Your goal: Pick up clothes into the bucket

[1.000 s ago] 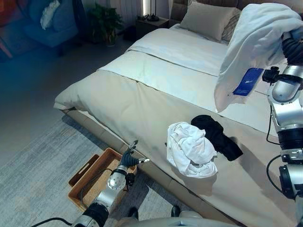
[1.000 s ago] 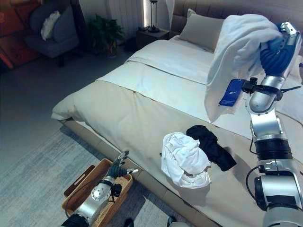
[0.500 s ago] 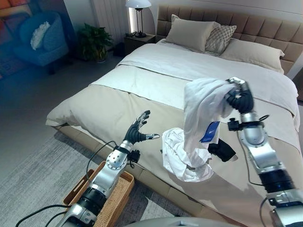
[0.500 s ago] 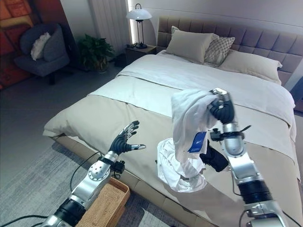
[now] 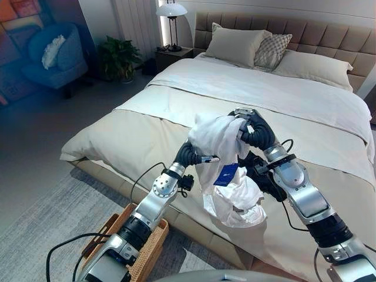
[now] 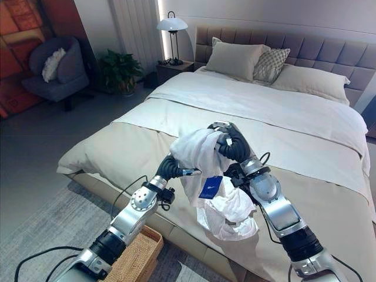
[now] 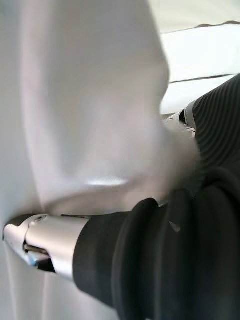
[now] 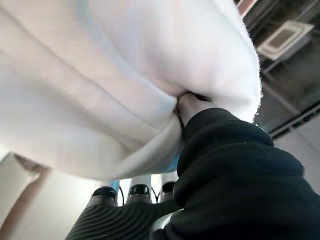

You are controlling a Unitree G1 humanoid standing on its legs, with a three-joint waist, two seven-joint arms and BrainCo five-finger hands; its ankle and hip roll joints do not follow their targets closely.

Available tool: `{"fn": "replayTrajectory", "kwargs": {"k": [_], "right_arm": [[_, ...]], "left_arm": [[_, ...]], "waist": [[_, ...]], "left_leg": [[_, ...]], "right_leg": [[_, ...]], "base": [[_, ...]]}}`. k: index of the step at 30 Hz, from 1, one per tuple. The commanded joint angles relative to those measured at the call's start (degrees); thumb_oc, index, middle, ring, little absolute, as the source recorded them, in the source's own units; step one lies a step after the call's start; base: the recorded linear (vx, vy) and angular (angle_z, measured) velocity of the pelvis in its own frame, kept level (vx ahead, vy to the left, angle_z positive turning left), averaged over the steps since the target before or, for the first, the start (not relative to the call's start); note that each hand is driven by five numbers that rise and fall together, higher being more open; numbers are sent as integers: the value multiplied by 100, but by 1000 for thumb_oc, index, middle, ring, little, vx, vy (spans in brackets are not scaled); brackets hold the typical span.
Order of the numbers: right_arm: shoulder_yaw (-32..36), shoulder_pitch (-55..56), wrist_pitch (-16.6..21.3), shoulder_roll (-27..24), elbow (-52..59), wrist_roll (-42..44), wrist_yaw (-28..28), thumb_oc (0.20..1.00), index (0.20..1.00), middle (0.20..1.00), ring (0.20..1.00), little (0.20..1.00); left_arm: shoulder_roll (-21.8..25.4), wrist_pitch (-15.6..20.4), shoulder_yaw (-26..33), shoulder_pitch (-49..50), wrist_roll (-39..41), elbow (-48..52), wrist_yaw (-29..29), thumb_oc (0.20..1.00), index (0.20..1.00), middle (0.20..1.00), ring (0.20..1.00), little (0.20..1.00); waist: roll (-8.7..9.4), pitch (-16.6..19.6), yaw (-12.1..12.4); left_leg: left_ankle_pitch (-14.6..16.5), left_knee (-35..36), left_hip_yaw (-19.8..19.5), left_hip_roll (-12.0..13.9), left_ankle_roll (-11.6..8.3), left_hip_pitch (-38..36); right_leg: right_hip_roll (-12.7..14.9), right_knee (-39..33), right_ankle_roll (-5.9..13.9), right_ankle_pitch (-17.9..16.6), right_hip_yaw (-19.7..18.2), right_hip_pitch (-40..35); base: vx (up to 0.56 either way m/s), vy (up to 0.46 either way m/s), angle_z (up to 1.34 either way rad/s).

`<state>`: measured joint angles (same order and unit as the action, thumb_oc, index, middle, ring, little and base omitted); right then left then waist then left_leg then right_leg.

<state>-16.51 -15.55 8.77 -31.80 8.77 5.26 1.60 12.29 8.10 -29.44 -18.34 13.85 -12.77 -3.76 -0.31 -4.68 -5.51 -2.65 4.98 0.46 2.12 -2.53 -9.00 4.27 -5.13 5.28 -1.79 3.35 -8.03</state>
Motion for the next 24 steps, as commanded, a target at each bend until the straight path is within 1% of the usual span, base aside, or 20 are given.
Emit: {"fn": "replayTrajectory", "kwargs": {"k": [1, 4, 6, 7, 8, 9, 10, 11, 12, 13, 14, 15, 16, 17, 18, 19, 20, 22, 24], "right_arm": [[78, -625, 422, 155, 562, 425, -15, 200, 200, 200, 200, 200], [27, -694, 387, 138, 639, 541, -77, 200, 200, 200, 200, 200], [23, -700, 379, 123, 662, 568, -90, 200, 200, 200, 200, 200], [-4, -750, 350, 96, 690, 607, -99, 200, 200, 200, 200, 200], [-4, -750, 350, 96, 690, 607, -99, 200, 200, 200, 200, 200], [1, -753, 340, 81, 719, 737, -126, 200, 200, 200, 200, 200], [-7, -757, 349, 60, 726, 781, -142, 200, 200, 200, 200, 200], [-6, -756, 350, 62, 726, 782, -142, 200, 200, 200, 200, 200], [-40, -782, 343, 46, 724, 772, -134, 200, 200, 200, 200, 200], [-49, -770, 352, 50, 718, 773, -124, 200, 200, 200, 200, 200], [-51, -761, 354, 43, 719, 782, -122, 250, 250, 250, 250, 250], [-46, -743, 356, 17, 725, 786, -118, 266, 266, 266, 266, 266], [-41, -716, 358, 6, 734, 788, -124, 363, 363, 363, 363, 363], [-29, -688, 365, 1, 743, 799, -128, 567, 567, 567, 567, 567], [-19, -628, 369, 18, 756, 796, -115, 831, 831, 831, 831, 831], [-20, -626, 369, 18, 757, 796, -115, 959, 959, 959, 959, 959], [26, -527, 367, 33, 775, 798, -123, 1000, 1000, 1000, 1000, 1000], [121, -334, 370, 58, 784, 832, -132, 1000, 1000, 1000, 1000, 1000], [234, -94, 370, 72, 814, 842, -157, 1000, 1000, 1000, 1000, 1000]], "left_arm": [[-44, 90, -372, -629, 654, 33, 304, 1000, 1000, 1000, 1000, 1000], [-21, -77, -617, -661, 1321, 194, 595, 1000, 1000, 1000, 1000, 1000], [-1, -128, -681, -668, 1463, 254, 667, 1000, 1000, 1000, 1000, 1000], [61, -278, -899, -703, 1875, 330, 877, 1000, 1000, 1000, 1000, 1000], [61, -278, -899, -703, 1875, 330, 877, 1000, 1000, 1000, 1000, 1000], [185, -432, -1088, -710, 2374, 408, 1138, 1000, 1000, 1000, 1000, 1000], [271, -493, -1177, -708, 2564, 428, 1267, 843, 843, 843, 843, 843], [274, -494, -1177, -708, 2566, 430, 1267, 843, 843, 843, 843, 843], [349, -574, -1283, -681, 2906, 392, 1387, 200, 200, 200, 200, 200], [384, -580, -1311, -649, 2975, 381, 1415, 200, 200, 200, 200, 200], [440, -592, -1315, -617, 3032, 390, 1446, 200, 200, 200, 200, 200], [514, -573, -1291, -578, 3059, 427, 1464, 200, 200, 200, 200, 200], [553, -571, -1243, -488, 3097, 400, 1465, 200, 200, 200, 200, 200], [595, -542, -1197, -434, 3107, 404, 1446, 200, 200, 200, 200, 200], [609, -514, -1095, -332, 3081, 367, 1393, 200, 200, 200, 200, 200], [609, -514, -1095, -330, 3081, 367, 1393, 200, 200, 200, 200, 200], [664, -449, -945, -196, 2920, 351, 1296, 200, 200, 200, 200, 200], [726, -357, -676, 3, 2594, 350, 1130, 200, 200, 200, 200, 200], [776, -231, -280, 200, 2192, 363, 910, 200, 200, 200, 200, 200]], "waist": [[313, 101, 24], [297, 82, 18], [294, 74, 17], [287, 75, 9], [287, 75, 9], [284, 80, -8], [279, 82, -16], [281, 81, -16], [281, 77, -27], [281, 71, -31], [282, 68, -31], [282, 62, -29], [288, 52, -24], [289, 45, -17], [294, 44, -8], [294, 47, -9], [299, 37, 13], [313, 24, 40], [329, 20, 72]], "left_leg": [[586, -610, -108, -233, 121, 188], [578, -621, -130, -236, 121, 208], [577, -629, -138, -241, 121, 218], [576, -639, -155, -246, 116, 230], [576, -639, -155, -246, 116, 230], [577, -634, -155, -239, 111, 229], [576, -630, -155, -239, 110, 225], [576, -629, -155, -239, 110, 224], [579, -629, -162, -241, 105, 229], [581, -629, -162, -240, 103, 231], [581, -631, -168, -241, 103, 238], [580, -630, -169, -239, 100, 245], [581, -633, -165, -240, 98, 251], [584, -639, -167, -245, 98, 259], [588, -644, -166, -250, 99, 269], [588, -644, -166, -250, 99, 270], [589, -658, -169, -253, 98, 288], [586, -656, -181, -262, 104, 298], [585, -657, -193, -265, 104, 314]], "right_leg": [[333, 611, 262, 235, 157, 145], [338, 608, 265, 230, 191, 149], [340, 611, 265, 229, 202, 152], [343, 612, 269, 227, 212, 154], [343, 612, 269, 227, 212, 154], [349, 614, 275, 230, 233, 161], [350, 613, 276, 230, 233, 163], [351, 613, 276, 230, 233, 163], [353, 626, 276, 237, 233, 166], [354, 631, 278, 239, 224, 171], [355, 639, 279, 242, 228, 181], [356, 642, 283, 240, 227, 196], [359, 648, 286, 241, 228, 209], [357, 659, 285, 245, 225, 220], [353, 664, 281, 249, 218, 229], [353, 665, 281, 250, 218, 231], [357, 673, 276, 251, 226, 243], [359, 676, 269, 256, 234, 238], [364, 682, 264, 266, 253, 249]], "base": [[-2, -1, 4], [-2, 3, 5], [0, 2, 2], [0, 0, 0], [0, 0, 0], [0, 0, 0], [0, 0, 0], [0, 0, 0], [0, 0, 0], [0, 0, 0], [0, 0, 0], [0, 0, 0], [0, 0, 0], [0, 0, 0], [0, 0, 0], [0, 0, 0], [0, 0, 0], [0, 0, 0], [0, 0, 0]]}}
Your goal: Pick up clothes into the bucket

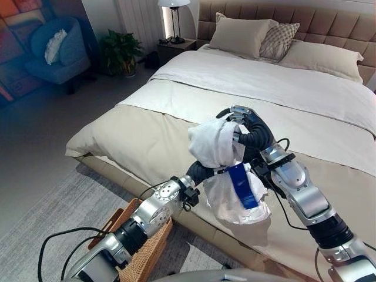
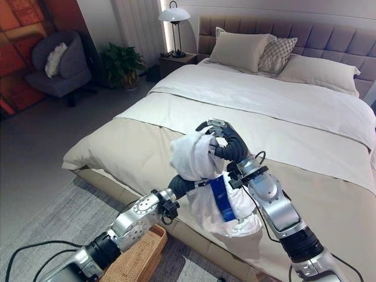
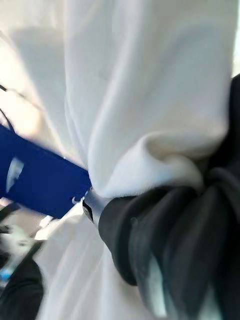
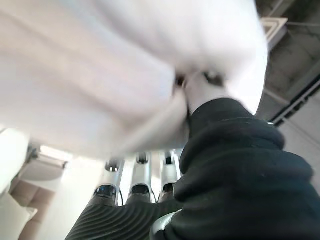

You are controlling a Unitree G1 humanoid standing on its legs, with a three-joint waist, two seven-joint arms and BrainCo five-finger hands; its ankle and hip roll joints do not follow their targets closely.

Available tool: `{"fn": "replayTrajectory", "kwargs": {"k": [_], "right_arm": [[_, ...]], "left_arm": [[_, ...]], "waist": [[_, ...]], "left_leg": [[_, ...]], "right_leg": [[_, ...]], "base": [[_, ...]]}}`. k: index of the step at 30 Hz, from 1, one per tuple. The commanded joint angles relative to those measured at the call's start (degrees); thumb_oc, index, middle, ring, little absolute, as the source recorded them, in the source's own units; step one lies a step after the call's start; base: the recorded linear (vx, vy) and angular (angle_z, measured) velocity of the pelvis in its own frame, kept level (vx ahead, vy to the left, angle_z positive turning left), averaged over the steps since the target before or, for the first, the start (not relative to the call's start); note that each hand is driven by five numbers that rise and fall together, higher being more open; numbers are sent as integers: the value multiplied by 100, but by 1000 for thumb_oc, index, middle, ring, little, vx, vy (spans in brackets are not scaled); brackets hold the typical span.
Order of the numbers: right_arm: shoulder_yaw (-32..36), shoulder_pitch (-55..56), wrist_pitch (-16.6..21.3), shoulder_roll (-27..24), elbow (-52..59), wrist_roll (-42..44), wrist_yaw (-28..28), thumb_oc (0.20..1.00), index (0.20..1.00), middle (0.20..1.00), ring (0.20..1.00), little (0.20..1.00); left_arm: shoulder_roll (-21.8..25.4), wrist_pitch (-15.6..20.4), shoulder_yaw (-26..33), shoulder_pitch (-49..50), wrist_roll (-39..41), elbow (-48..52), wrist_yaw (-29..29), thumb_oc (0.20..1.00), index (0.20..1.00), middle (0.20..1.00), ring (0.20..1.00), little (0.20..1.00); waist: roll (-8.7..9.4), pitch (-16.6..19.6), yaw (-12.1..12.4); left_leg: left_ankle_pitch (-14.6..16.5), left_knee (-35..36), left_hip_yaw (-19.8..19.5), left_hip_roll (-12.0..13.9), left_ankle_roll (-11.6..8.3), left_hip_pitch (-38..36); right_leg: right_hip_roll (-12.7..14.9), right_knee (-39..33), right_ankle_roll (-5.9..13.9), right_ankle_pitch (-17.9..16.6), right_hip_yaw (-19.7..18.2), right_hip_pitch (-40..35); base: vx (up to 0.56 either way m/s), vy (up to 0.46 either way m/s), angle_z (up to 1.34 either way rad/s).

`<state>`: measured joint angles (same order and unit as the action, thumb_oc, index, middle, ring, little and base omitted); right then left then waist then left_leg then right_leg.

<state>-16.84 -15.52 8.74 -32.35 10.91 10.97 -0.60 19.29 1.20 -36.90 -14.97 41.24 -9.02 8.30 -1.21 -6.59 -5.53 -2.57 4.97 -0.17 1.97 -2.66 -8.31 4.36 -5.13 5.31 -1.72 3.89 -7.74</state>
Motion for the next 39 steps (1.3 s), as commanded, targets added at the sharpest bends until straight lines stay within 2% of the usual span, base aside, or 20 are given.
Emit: {"fn": "replayTrajectory", "kwargs": {"k": [1, 3, 4, 5, 10, 11, 13, 15, 16, 19, 20, 21, 22, 23, 25, 32, 34, 35, 36, 39], "right_arm": [[322, -27, 376, 126, 624, 255, 48, 1000, 1000, 1000, 1000, 1000], [467, 217, 391, 165, 631, 244, 42, 1000, 1000, 1000, 1000, 1000], [466, 220, 390, 165, 633, 244, 42, 1000, 1000, 1000, 1000, 1000], [621, 485, 418, 226, 626, 281, 33, 1000, 1000, 1000, 1000, 1000], [1182, 1393, 445, 416, 398, 440, 18, 1000, 1000, 1000, 1000, 1000], [1182, 1403, 444, 417, 403, 440, 17, 1000, 1000, 1000, 1000, 1000], [1554, 1959, 425, 770, -290, 392, 217, 1000, 1000, 1000, 1000, 1000], [1549, 1962, 428, 772, -291, 390, 218, 1000, 1000, 1000, 1000, 1000], [1620, 2115, 364, 914, -904, 231, 351, 1000, 1000, 1000, 1000, 1000], [1593, 2228, 283, 1047, -1993, -233, 545, 1000, 1000, 1000, 1000, 1000], [1463, 2256, 210, 1180, -3011, -438, 637, 1000, 1000, 1000, 1000, 1000], [1453, 2236, 228, 1182, -3039, -437, 642, 1000, 1000, 1000, 1000, 1000], [1332, 2199, 164, 1265, -3691, -558, 664, 1000, 1000, 1000, 1000, 1000], [1327, 2186, 173, 1267, -3707, -558, 667, 1000, 1000, 1000, 1000, 1000], [1191, 2119, 102, 1295, -4599, -781, 736, 1000, 1000, 1000, 1000, 1000], [935, 1871, 7, 1324, -6630, -933, 752, 1000, 1000, 1000, 1000, 1000], [939, 1822, -5, 1297, -6658, -918, 783, 1000, 1000, 1000, 1000, 1000], [957, 1823, 44, 1242, -6573, -873, 815, 1000, 1000, 1000, 1000, 1000], [961, 1823, 43, 1243, -6571, -873, 814, 1000, 1000, 1000, 1000, 1000], [977, 1718, 183, 1170, -6399, -589, 922, 1000, 1000, 1000, 1000, 1000]], "left_arm": [[86, 493, 593, -59, -658, 6, -321, 200, 200, 200, 200, 200], [68, 627, 1004, 167, -917, 30, -504, 200, 200, 200, 200, 200], [69, 626, 1004, 172, -918, 32, -505, 200, 200, 200, 200, 200], [53, 705, 1353, 422, -1095, 54, -612, 200, 200, 200, 200, 200], [116, 918, 2263, 1093, -1433, 263, -833, 200, 200, 200, 200, 200], [118, 914, 2262, 1105, -1434, 272, -833, 200, 200, 200, 200, 200], [139, 1116, 3038, 1528, -1617, 515, -1097, 200, 200, 200, 200, 200], [142, 1111, 3040, 1539, -1619, 525, -1099, 200, 200, 200, 200, 200], [155, 1226, 3412, 1653, -1815, 564, -1302, 200, 200, 200, 200, 200], [232, 1355, 3802, 1676, -2118, 554, -1508, 200, 200, 200, 200, 200], [260, 1442, 4001, 1653, -2284, 479, -1654, 200, 200, 200, 200, 200], [262, 1443, 4006, 1651, -2286, 477, -1656, 200, 200, 200, 200, 200], [268, 1480, 4120, 1567, -2349, 266, -1809, 200, 200, 200, 200, 200], [270, 1484, 4122, 1562, -2350, 260, -1810, 200, 200, 200, 200, 200], [330, 1517, 4198, 1469, -2422, 53, -1918, 200, 200, 200, 200, 200], [680, 1555, 4101, 1198, -2790, -949, -2241, 200, 200, 200, 200, 200], [714, 1549, 4073, 1177, -2808, -1032, -2261, 200, 200, 200, 200, 200], [801, 1527, 4013, 1106, -2972, -1412, -2411, 200, 200, 200, 200, 200], [802, 1533, 4007, 1096, -2972, -1423, -2413, 200, 200, 200, 200, 200], [1037, 1405, 3858, 837, -3338, -2107, -2687, 200, 200, 200, 200, 200]], "waist": [[421, 215, 80], [439, 219, 111], [439, 222, 109], [450, 216, 130], [444, 178, 172], [445, 185, 171], [431, 147, 188], [434, 152, 185], [424, 119, 190], [405, 39, 207], [392, -31, 223], [395, -33, 219], [392, -124, 238], [394, -124, 236], [382, -247, 256], [474, -877, 285], [495, -913, 297], [584, -1083, 287], [581, -1074, 292], [769, -1267, 259]], "left_leg": [[578, -653, -138, -251, 117, 245], [578, -639, -154, -250, 118, 250], [578, -638, -156, -250, 118, 250], [576, -628, -160, -256, 122, 253], [624, -602, -177, -260, 123, 225], [625, -603, -178, -260, 123, 225], [630, -590, -189, -286, 131, 248], [631, -591, -190, -286, 131, 248], [642, -600, -198, -304, 138, 263], [651, -635, -203, -323, 139, 334], [656, -672, -205, -332, 130, 398], [660, -677, -203, -332, 130, 402], [656, -732, -196, -343, 122, 495], [660, -738, -195, -343, 122, 502], [654, -822, -192, -362, 109, 648], [675, -1453, -178, -399, 96, 1603], [687, -1545, -173, -396, 97, 1711], [726, -1768, -159, -363, 88, 1964], [734, -1788, -157, -360, 88, 1986], [860, -2277, -129, -258, 82, 2518]], "right_leg": [[357, 681, 260, 259, 207, 219], [364, 671, 260, 260, 220, 216], [364, 670, 260, 261, 221, 215], [366, 662, 262, 258, 229, 213], [364, 660, 271, 311, 271, 180], [364, 660, 271, 313, 272, 179], [374, 663, 277, 312, 290, 212], [374, 664, 277, 315, 290, 212], [381, 685, 275, 316, 294, 235], [390, 707, 275, 303, 305, 294], [401, 720, 278, 288, 301, 349], [401, 722, 278, 290, 300, 353], [401, 744, 279, 273, 302, 423], [401, 747, 279, 274, 301, 429], [419, 774, 291, 242, 292, 553], [433, 974, 306, 76, 181, 1331], [430, 990, 302, 53, 163, 1418], [425, 1031, 301, -1, 107, 1609], [422, 1039, 301, -1, 105, 1627], [407, 1067, 307, -90, -40, 1997]], "base": [[0, 0, 0], [3, -1, 2], [11, 0, 6], [36, 0, 5], [15, 8, 5], [13, 15, 6], [10, 27, 4], [0, 0, 0], [-1, 32, 5], [-22, 41, 5], [-25, 34, 5], [-49, 40, 5], [-32, 16, 3], [-57, 31, 0], [-76, 33, -1], [-136, 32, -3], [-60, 30, -3], [-54, 34, -4], [-99, 48, -11], [-74, 30, -16]]}}
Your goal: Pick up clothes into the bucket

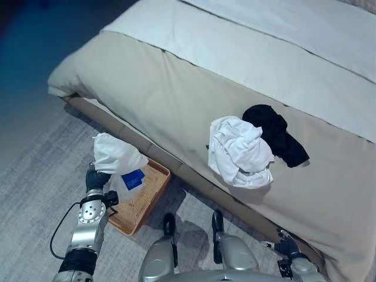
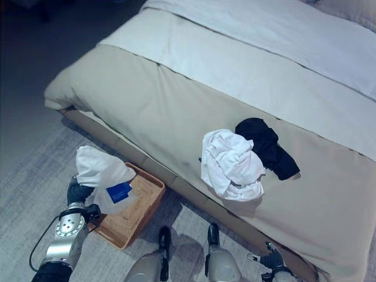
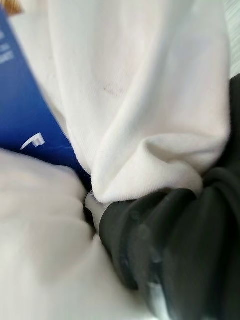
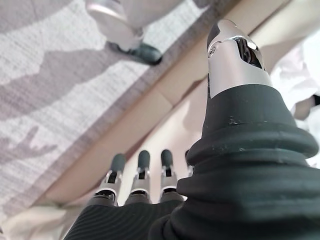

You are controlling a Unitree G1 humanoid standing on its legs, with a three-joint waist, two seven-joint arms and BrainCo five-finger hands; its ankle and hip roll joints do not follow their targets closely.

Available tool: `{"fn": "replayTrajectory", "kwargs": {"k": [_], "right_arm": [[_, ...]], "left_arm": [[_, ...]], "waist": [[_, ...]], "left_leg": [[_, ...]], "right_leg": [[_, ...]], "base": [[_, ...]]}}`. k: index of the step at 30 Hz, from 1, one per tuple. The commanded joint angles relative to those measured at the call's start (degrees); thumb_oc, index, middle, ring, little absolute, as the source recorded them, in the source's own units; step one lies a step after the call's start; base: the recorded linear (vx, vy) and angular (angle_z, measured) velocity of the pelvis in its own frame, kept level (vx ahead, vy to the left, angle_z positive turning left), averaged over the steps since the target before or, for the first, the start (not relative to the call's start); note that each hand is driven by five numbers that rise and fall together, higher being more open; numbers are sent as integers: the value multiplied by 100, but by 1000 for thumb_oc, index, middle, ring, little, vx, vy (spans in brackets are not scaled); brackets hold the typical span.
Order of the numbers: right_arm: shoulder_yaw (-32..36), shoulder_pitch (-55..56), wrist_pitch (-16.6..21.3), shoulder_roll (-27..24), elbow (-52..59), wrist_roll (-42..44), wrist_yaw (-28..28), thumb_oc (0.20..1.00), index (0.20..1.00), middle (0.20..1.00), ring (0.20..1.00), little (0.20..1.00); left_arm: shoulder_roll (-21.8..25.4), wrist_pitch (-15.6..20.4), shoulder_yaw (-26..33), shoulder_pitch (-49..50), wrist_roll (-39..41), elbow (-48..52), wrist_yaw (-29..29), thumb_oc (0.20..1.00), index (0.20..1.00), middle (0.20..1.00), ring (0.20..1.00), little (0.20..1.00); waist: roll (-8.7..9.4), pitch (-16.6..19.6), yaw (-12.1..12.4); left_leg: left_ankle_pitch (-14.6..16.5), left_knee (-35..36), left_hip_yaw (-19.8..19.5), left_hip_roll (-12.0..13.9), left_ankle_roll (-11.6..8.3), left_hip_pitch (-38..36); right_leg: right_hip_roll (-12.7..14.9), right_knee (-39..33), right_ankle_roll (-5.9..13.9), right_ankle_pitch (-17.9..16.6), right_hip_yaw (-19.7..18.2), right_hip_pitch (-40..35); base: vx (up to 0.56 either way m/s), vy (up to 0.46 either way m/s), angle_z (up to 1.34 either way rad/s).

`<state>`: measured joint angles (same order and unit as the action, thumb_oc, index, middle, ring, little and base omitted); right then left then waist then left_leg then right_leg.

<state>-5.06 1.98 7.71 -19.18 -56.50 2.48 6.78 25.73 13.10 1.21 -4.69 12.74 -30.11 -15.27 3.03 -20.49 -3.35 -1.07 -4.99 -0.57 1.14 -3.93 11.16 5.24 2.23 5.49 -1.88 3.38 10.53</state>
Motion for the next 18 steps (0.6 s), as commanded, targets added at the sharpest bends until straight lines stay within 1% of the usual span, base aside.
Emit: {"fn": "replayTrajectory", "kwargs": {"k": [1, 2, 3, 7, 8, 10, 14, 18], "right_arm": [[-227, -78, 323, -174, 428, 297, 207, 1000, 1000, 1000, 1000, 1000], [-268, -127, 361, -206, 503, 344, 239, 1000, 1000, 1000, 1000, 1000], [-305, -178, 428, -220, 563, 365, 276, 1000, 1000, 1000, 1000, 1000], [-468, -331, 579, -304, 922, 454, 388, 1000, 1000, 1000, 1000, 1000], [-519, -378, 612, -315, 989, 496, 419, 1000, 1000, 1000, 1000, 1000], [-597, -454, 688, -314, 1217, 594, 451, 1000, 1000, 1000, 1000, 1000], [-758, -543, 774, -338, 1469, 662, 474, 1000, 1000, 1000, 1000, 1000], [-830, -573, 813, -341, 1519, 725, 480, 1000, 1000, 1000, 1000, 1000]], "left_arm": [[515, 195, -8, -260, -646, -216, -416, 200, 200, 200, 200, 200], [671, 134, -68, -346, -892, -428, -493, 200, 200, 200, 200, 200], [787, 89, -105, -430, -1034, -576, -564, 200, 200, 200, 200, 200], [1087, 18, -200, -787, -1162, -1178, -731, 200, 200, 200, 200, 200], [1145, 17, -220, -880, -1172, -1327, -770, 200, 200, 200, 200, 200], [1341, -42, -263, -1060, -1287, -1546, -892, 200, 200, 200, 200, 200], [1599, -132, -369, -1450, -1282, -2264, -964, 200, 200, 200, 200, 200], [1635, -209, -400, -1692, -1162, -2766, -915, 200, 200, 200, 200, 200]], "waist": [[389, 83, 35], [433, 34, 32], [512, -2, -2], [732, -178, -73], [761, -203, -68], [885, -226, -113], [1055, -238, -188], [1138, -245, -278]], "left_leg": [[746, -1416, -94, -142, 210, 721], [812, -1535, -84, -103, 212, 837], [808, -1628, -84, -96, 219, 1015], [866, -1964, -110, -23, 211, 1575], [937, -2122, -121, 37, 204, 1748], [996, -2326, -129, 71, 195, 2032], [1117, -2720, -228, 110, 192, 2477], [1161, -2842, -265, 115, 183, 2696]], "right_leg": [[299, 338, 291, -96, -33, 273], [253, 327, 292, -112, -88, 331], [264, 301, 303, -171, -115, 449], [204, 130, 333, -350, -245, 772], [151, 78, 334, -389, -276, 853], [89, -55, 354, -489, -335, 996], [12, -209, 374, -543, -400, 1131], [-36, -284, 378, -555, -433, 1241]], "base": [[-83, 16, -18], [-96, 17, -18], [-92, 14, -16], [-66, 13, -8], [-53, 1, -7], [-27, 10, -11], [6, 4, -9], [-2, 29, 2]]}}
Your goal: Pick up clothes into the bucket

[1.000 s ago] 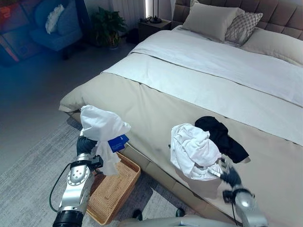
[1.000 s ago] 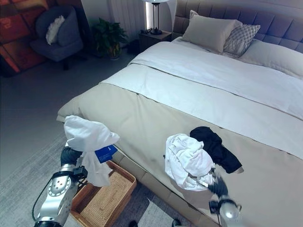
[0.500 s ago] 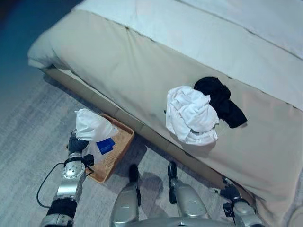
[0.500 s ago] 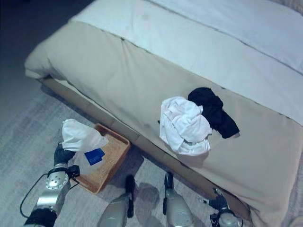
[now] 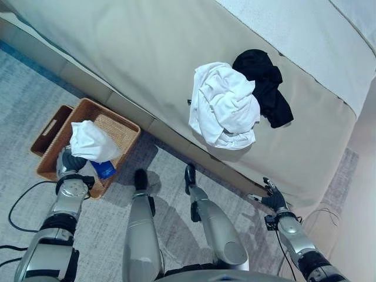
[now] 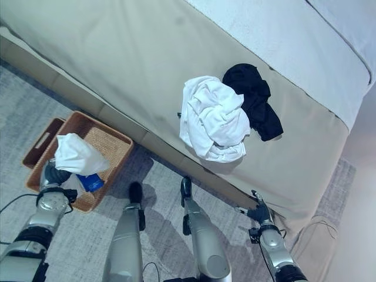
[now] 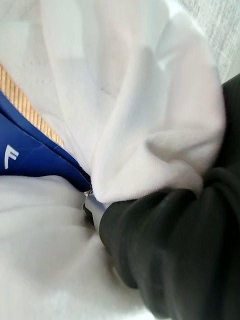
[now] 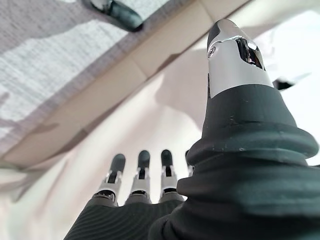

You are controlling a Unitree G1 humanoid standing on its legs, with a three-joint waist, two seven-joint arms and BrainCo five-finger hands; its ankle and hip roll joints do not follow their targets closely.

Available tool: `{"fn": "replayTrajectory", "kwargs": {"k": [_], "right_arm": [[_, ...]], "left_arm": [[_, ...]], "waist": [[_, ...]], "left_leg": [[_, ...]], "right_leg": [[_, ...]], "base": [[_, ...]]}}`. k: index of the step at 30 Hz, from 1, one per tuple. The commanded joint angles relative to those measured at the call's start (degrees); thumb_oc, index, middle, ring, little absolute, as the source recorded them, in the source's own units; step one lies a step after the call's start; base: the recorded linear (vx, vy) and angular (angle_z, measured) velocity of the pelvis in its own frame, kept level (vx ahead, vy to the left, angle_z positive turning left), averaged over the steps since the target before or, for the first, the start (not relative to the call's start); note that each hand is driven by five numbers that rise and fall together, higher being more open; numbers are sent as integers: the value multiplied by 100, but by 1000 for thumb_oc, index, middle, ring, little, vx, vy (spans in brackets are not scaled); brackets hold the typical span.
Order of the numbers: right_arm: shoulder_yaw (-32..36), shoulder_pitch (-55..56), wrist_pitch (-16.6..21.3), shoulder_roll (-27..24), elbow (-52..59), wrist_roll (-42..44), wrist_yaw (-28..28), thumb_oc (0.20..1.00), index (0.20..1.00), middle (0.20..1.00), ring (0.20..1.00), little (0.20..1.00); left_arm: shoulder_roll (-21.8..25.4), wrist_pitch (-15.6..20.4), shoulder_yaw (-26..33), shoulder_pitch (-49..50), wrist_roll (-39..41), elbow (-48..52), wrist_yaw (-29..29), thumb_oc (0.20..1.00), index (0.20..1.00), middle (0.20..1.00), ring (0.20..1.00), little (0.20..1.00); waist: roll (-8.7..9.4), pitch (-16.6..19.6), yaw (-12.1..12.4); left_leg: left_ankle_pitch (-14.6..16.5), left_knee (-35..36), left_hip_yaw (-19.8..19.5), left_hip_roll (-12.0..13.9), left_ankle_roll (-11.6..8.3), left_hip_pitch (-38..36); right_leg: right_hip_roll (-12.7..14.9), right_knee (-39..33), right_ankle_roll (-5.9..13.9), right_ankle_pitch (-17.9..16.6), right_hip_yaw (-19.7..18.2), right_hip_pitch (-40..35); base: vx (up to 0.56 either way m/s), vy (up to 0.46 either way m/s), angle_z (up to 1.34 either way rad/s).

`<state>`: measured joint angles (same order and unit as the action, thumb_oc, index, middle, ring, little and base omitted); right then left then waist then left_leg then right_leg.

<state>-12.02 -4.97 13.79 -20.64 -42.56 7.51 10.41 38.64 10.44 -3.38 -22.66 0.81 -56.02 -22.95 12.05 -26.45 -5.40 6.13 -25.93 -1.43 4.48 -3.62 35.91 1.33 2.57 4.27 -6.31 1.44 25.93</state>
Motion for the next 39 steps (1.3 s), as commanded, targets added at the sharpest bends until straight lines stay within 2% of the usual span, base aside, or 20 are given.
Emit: {"fn": "replayTrajectory", "kwargs": {"k": [1, 2, 3, 11, 17, 20, 24, 25, 27, 28, 30, 31, 35, 39], "right_arm": [[-143, 120, 200, -206, 144, 213, 120, 1000, 1000, 1000, 1000, 1000], [-145, 130, 189, -201, 141, 193, 120, 1000, 1000, 1000, 1000, 1000], [-152, 121, 184, -194, 158, 196, 114, 1000, 1000, 1000, 1000, 1000], [-144, 70, 146, -206, 174, 176, 127, 1000, 1000, 1000, 1000, 1000], [-139, 0, 148, -483, 970, -205, 270, 1000, 1000, 1000, 1000, 1000], [6, -50, 191, -660, 1644, -436, 416, 1000, 1000, 1000, 1000, 1000], [173, -381, 178, -813, 2057, -672, 639, 1000, 1000, 1000, 1000, 1000], [151, -757, 83, -822, 1922, -823, 737, 1000, 1000, 1000, 1000, 1000], [149, -764, 86, -825, 1913, -823, 738, 1000, 1000, 1000, 1000, 1000], [149, -1177, -90, -828, 1648, -1015, 911, 1000, 1000, 1000, 1000, 1000], [101, -1701, -335, -735, 1350, -1274, 1101, 1000, 1000, 1000, 1000, 1000], [99, -1704, -332, -736, 1344, -1274, 1103, 1000, 1000, 1000, 1000, 1000], [-52, -2668, -602, -668, 358, -1529, 1600, 1000, 1000, 1000, 1000, 1000], [-182, -3641, -750, -756, -874, -1489, 1950, 1000, 1000, 1000, 1000, 1000]], "left_arm": [[355, 22, 84, 99, 72, -198, -144, 432, 432, 432, 432, 432], [337, 3, 122, 98, 88, -158, -171, 853, 853, 853, 853, 853], [329, -5, 151, 52, 139, -275, -172, 1000, 1000, 1000, 1000, 1000], [183, -218, 365, 103, 244, -707, -272, 1000, 1000, 1000, 1000, 1000], [50, -223, 758, 446, 258, -632, -589, 1000, 1000, 1000, 1000, 1000], [-322, -64, 918, 967, 291, 162, -754, 1000, 1000, 1000, 1000, 1000], [-1163, 552, 829, 1267, 1166, 915, -616, 1000, 1000, 1000, 1000, 1000], [-1559, 616, 560, 1274, 1361, 910, -432, 1000, 1000, 1000, 1000, 1000], [-1564, 614, 561, 1273, 1359, 913, -434, 1000, 1000, 1000, 1000, 1000], [-1887, 568, 9, 1501, 1211, 1262, -166, 1000, 1000, 1000, 1000, 1000], [-2141, 484, -618, 1800, 1073, 1392, 252, 1000, 1000, 1000, 1000, 1000], [-2142, 484, -619, 1800, 1073, 1392, 251, 1000, 1000, 1000, 1000, 1000], [-2145, 378, -1679, 2132, 309, 1621, 524, 1000, 1000, 1000, 1000, 1000], [-2043, 387, -2423, 2257, -143, 1856, 761, 1000, 1000, 1000, 1000, 1000]], "waist": [[247, 356, -78], [252, 351, -77], [258, 350, -91], [203, 368, -93], [20, 326, 6], [-162, 307, 151], [-445, 288, 372], [-594, 312, 466], [-593, 310, 449], [-774, 337, 559], [-959, 375, 654], [-960, 376, 641], [-1232, 402, 821], [-1459, 384, 959]], "left_leg": [[450, -763, -190, -224, 158, 252], [461, -781, -189, -229, 160, 271], [470, -794, -195, -234, 163, 281], [507, -754, -165, -303, 213, 160], [482, -519, -78, -367, 275, -232], [424, -259, -71, -444, 306, -543], [250, 231, -162, -626, 318, -1031], [86, 510, -285, -737, 303, -1208], [71, 531, -297, -748, 302, -1216], [-104, 856, -459, -829, 275, -1446], [-255, 1139, -677, -887, 255, -1643], [-264, 1149, -689, -893, 255, -1645], [-511, 1508, -1044, -962, 201, -1751], [-671, 1674, -1166, -947, 163, -1698]], "right_leg": [[342, -335, 505, -114, -244, -290], [338, -340, 510, -115, -238, -281], [330, -348, 513, -111, -242, -278], [372, -320, 524, -76, -238, -346], [448, -147, 538, 15, -243, -486], [519, 30, 529, 124, -191, -572], [676, 420, 492, 379, -23, -703], [768, 709, 452, 541, 71, -681], [780, 719, 453, 550, 83, -682], [851, 995, 386, 733, 254, -716], [979, 1324, 323, 895, 498, -759], [986, 1329, 323, 900, 510, -760], [1095, 1724, 214, 1194, 842, -740], [1116, 1955, 161, 1351, 996, -613]], "base": [[0, 0, 0], [0, 0, 0], [31, 11, 0], [9, 17, 1], [18, 8, -5], [45, -4, -3], [45, -43, 15], [31, -60, 24], [6, -42, 45], [19, -90, 57], [7, -133, 47], [-6, -119, 66], [-26, -125, 62], [-24, -103, 41]]}}
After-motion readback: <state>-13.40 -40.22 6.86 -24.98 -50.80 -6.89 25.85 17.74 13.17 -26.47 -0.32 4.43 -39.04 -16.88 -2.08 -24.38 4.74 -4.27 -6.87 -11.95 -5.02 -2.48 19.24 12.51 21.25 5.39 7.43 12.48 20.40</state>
